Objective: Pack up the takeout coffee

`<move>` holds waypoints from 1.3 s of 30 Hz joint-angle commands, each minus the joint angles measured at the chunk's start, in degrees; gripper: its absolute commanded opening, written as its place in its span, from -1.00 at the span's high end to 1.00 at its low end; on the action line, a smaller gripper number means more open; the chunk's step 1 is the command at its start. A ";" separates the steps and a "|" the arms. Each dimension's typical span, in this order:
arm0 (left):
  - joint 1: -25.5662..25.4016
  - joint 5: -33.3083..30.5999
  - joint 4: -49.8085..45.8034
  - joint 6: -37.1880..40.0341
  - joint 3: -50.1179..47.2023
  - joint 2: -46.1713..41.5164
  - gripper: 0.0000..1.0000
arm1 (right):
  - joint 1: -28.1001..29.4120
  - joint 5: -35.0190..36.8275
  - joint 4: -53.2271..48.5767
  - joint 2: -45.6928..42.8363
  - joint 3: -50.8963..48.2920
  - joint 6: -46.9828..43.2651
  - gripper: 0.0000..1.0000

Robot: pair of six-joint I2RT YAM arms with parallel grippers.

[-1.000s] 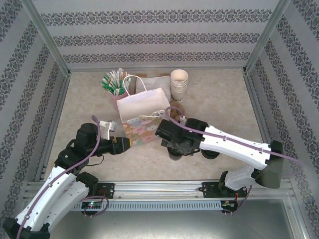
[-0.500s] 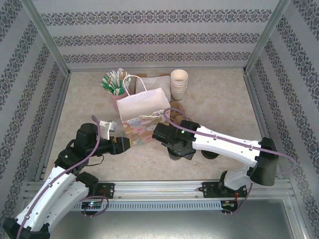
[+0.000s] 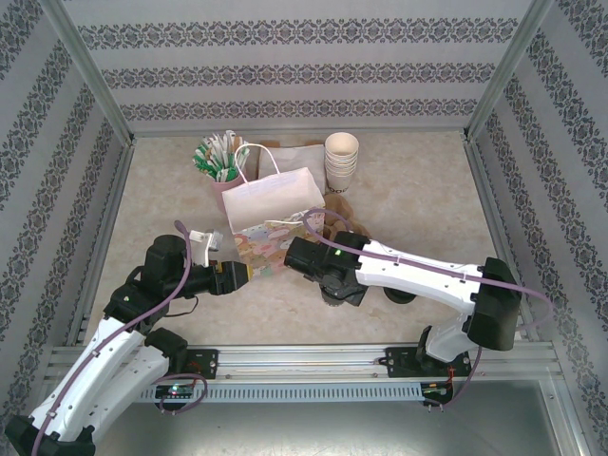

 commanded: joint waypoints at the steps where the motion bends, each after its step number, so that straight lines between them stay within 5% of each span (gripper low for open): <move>1: -0.81 -0.87 -0.04 0.65 -0.06 -0.55 -0.18 | -0.07 0.69 -0.37 1.06 -0.47 0.14 -0.74; 26: -0.86 -0.90 -0.04 0.63 -0.14 -0.58 -0.18 | -1.21 3.31 0.99 0.32 -2.13 -3.13 -0.42; 39: -0.86 -0.82 -0.05 0.63 -0.14 -0.56 -0.18 | -1.76 0.20 5.17 -4.55 -6.03 -21.65 -0.28</move>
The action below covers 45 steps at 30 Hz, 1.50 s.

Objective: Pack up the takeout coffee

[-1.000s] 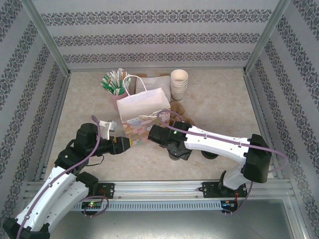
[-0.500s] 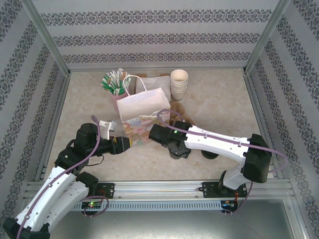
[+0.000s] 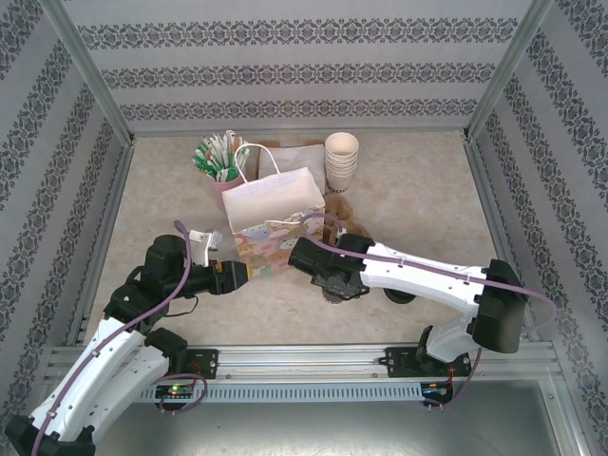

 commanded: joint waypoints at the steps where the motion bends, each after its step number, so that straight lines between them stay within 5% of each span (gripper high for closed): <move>1: -0.80 -0.19 0.03 0.63 -0.11 -0.63 -0.18 | -1.12 -2.32 1.40 -2.60 -2.82 -8.48 -0.30; 14: -0.79 -0.21 -0.02 0.60 -0.14 -0.56 -0.18 | -2.51 -4.47 -1.63 -4.38 -3.12 -28.79 -0.30; 27: -0.82 -0.37 -0.01 0.62 -0.22 -0.38 -0.18 | -5.38 -11.82 0.35 -5.60 -12.89 -29.03 -0.29; 45: -0.89 -0.69 -0.18 0.63 -0.16 -0.38 -0.18 | -7.52 -9.08 -4.29 -2.00 -11.65 -32.40 -0.27</move>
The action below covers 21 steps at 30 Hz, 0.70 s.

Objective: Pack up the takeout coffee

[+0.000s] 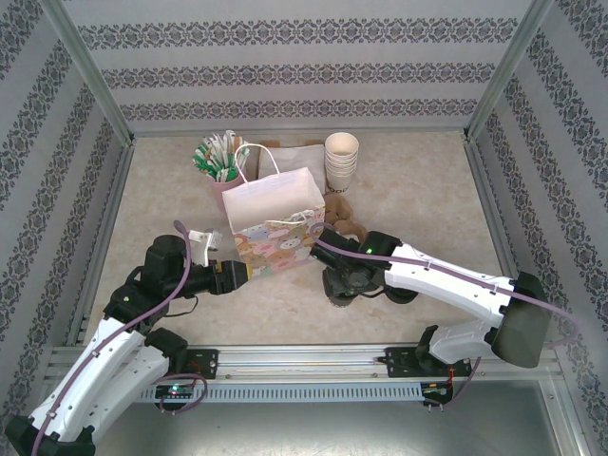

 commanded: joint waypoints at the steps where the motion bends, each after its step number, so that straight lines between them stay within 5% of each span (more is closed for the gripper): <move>1: -0.90 -0.33 -0.13 0.62 -0.14 -0.29 -0.18 | -1.25 -0.38 -5.91 3.44 -5.08 -0.33 -0.28; 21: -1.03 -0.33 -0.19 0.63 -0.07 -0.33 -0.18 | -1.25 -0.63 -1.65 -2.06 2.49 1.68 -0.77</move>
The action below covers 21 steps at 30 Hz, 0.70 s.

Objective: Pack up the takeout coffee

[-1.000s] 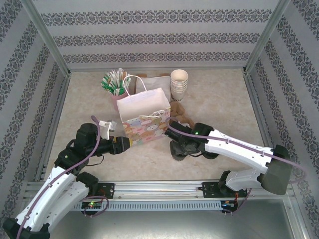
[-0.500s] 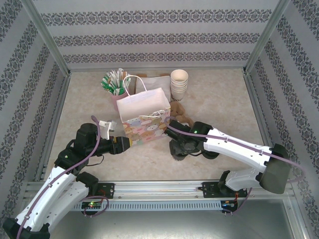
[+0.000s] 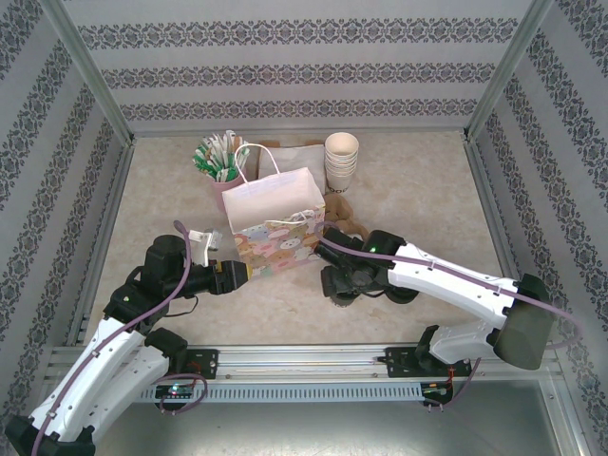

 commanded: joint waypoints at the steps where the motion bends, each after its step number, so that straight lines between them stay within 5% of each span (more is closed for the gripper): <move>1: -1.03 -0.27 -0.17 0.63 -0.05 -0.35 -0.18 | -0.40 0.16 -0.92 -0.36 2.16 1.72 -0.78; 21: -1.04 -0.44 -0.18 0.60 -0.18 -0.32 -0.18 | -0.31 3.06 0.65 1.90 0.18 12.79 -0.68</move>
